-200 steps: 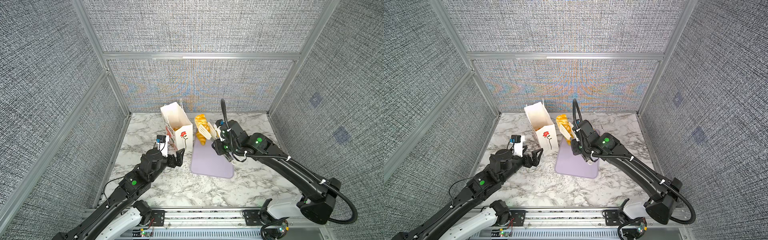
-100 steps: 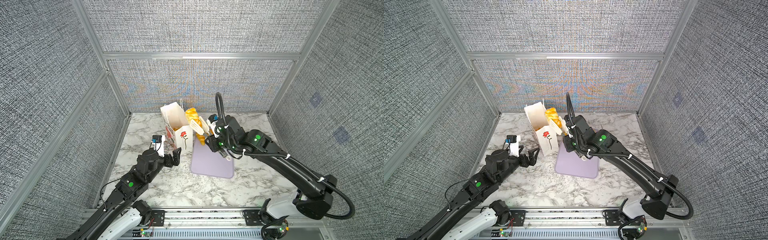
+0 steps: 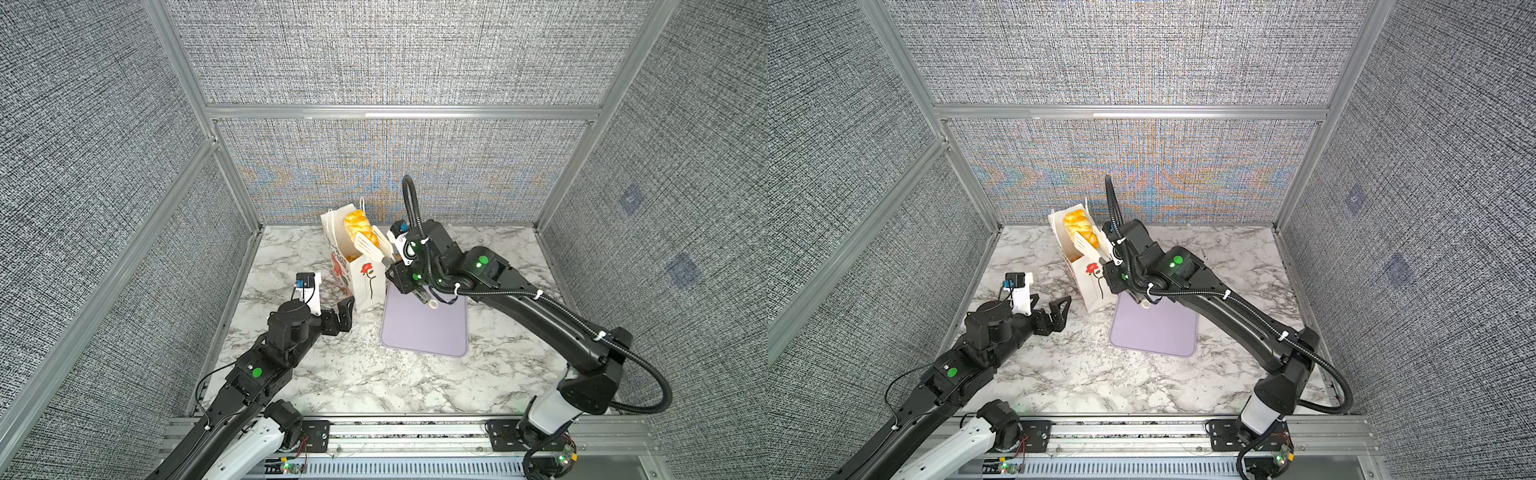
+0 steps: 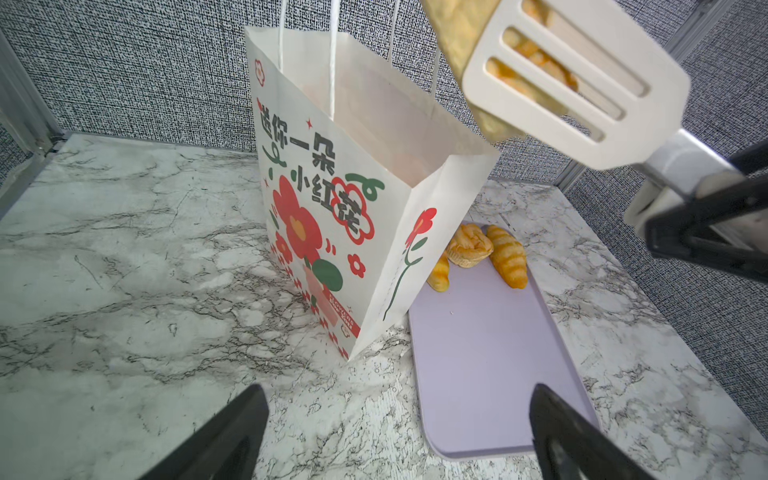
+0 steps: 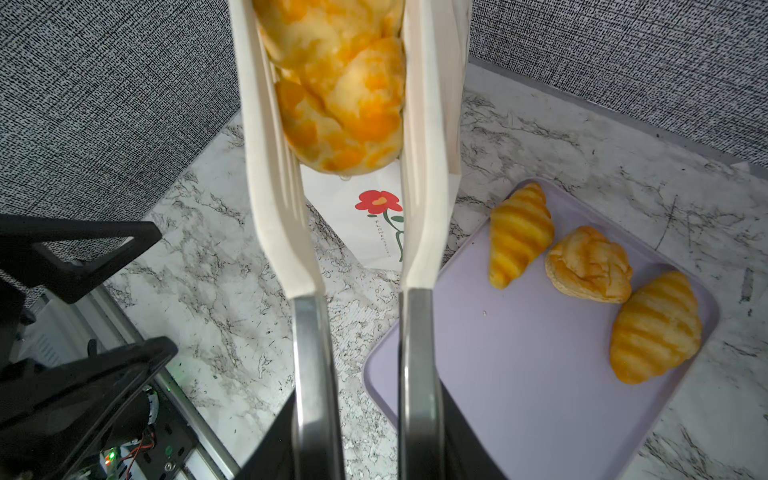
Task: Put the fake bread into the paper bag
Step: 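Lift the twist bun with the tongs and carry it over the bag opening, then lower the twist bun into the bag and open the tongs to release it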
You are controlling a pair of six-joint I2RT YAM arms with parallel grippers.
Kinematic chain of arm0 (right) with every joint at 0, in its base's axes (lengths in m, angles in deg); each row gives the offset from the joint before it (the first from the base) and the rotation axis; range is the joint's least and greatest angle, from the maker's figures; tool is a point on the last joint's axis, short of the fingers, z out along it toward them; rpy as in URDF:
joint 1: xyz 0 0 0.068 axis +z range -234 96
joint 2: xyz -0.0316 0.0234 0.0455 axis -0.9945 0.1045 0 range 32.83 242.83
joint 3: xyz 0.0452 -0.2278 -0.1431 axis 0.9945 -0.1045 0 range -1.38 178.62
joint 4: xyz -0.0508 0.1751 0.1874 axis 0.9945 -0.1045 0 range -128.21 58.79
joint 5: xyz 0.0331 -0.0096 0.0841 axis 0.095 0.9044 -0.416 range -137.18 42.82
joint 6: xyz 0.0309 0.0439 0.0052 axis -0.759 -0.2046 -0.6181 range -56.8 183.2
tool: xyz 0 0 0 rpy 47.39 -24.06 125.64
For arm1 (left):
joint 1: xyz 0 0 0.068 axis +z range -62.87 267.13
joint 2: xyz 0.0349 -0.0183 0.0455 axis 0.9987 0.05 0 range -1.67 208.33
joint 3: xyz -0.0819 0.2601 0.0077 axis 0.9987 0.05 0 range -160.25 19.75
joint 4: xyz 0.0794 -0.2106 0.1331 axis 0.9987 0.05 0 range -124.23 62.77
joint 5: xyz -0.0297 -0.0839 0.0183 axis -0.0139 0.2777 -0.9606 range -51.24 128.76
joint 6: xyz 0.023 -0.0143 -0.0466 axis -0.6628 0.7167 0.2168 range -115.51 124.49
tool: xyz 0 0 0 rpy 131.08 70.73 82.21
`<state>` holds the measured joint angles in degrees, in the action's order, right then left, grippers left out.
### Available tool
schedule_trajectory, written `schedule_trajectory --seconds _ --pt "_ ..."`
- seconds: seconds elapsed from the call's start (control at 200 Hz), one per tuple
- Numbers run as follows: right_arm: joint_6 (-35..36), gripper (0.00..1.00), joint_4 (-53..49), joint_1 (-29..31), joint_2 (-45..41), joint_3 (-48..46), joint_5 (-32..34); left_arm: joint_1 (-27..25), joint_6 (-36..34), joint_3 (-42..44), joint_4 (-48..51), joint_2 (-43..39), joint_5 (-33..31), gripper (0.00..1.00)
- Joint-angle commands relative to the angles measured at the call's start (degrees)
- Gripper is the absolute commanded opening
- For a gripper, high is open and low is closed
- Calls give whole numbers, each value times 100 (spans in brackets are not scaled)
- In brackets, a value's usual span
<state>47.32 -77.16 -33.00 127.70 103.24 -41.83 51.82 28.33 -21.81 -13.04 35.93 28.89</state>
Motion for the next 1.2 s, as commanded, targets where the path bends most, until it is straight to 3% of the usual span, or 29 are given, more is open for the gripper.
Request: schedule_trajectory --seconds 0.0,0.53,0.855,1.196 --pt "85 39 250 -11 140 199 18 24 -43 3 39 -16 106 99" --pt "208 40 32 -181 894 854 63 41 -46 102 114 -52 99 99" --pt "234 55 -61 -196 903 921 141 38 -46 187 -45 47 248 99" --pt "296 57 -67 -196 622 814 228 33 5 96 25 28 271 99"
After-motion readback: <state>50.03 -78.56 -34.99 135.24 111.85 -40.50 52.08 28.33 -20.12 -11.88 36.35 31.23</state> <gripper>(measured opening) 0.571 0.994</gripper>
